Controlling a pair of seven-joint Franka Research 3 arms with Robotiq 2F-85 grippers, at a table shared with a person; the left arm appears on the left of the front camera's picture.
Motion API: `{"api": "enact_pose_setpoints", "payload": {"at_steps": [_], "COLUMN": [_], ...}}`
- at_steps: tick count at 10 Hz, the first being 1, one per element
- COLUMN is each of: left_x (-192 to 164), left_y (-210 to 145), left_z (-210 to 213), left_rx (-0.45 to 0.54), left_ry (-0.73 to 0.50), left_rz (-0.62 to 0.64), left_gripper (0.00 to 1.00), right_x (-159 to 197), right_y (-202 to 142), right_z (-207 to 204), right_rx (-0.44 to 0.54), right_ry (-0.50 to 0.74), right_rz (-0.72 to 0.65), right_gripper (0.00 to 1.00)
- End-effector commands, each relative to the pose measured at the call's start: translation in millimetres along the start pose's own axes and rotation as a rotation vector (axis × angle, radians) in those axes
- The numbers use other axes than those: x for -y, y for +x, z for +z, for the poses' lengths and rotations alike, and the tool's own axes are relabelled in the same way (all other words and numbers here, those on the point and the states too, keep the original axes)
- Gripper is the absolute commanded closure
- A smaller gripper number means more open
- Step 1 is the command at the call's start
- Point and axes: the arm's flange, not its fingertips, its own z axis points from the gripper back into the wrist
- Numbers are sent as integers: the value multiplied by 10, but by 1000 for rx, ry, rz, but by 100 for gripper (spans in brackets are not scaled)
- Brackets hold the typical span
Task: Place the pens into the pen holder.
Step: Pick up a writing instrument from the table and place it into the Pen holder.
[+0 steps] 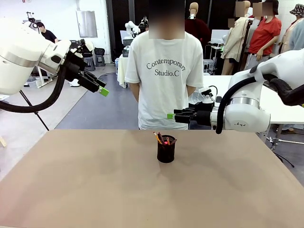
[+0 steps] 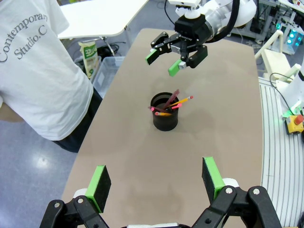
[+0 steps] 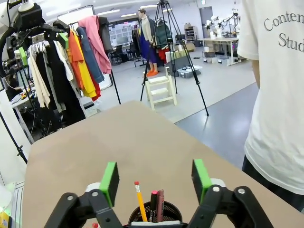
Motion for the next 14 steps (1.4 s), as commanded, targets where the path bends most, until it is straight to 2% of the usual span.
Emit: {"api": "enact_pose_setpoints", "payload": {"at_steps": [1, 9, 11, 14], "left_x": [-4, -4, -4, -4], "left_y": [-4, -4, -4, -4], "left_z": [18, 18, 18, 18], "left_rx": [-1, -1, -1, -1], "left_ry": [7, 7, 7, 7], "left_rz": [2, 2, 2, 2], "left_gripper": [0, 0, 0, 0], "right_x": [12, 0, 108, 305], "right_y": [23, -7, 139, 484], "right_z": [-33, 4, 322, 823], "right_rx": [10, -4, -93, -164], "right_ry": [7, 2, 119, 152], "right_rz": [24, 1, 25, 130], "right_gripper": [0, 0, 0, 0]}}
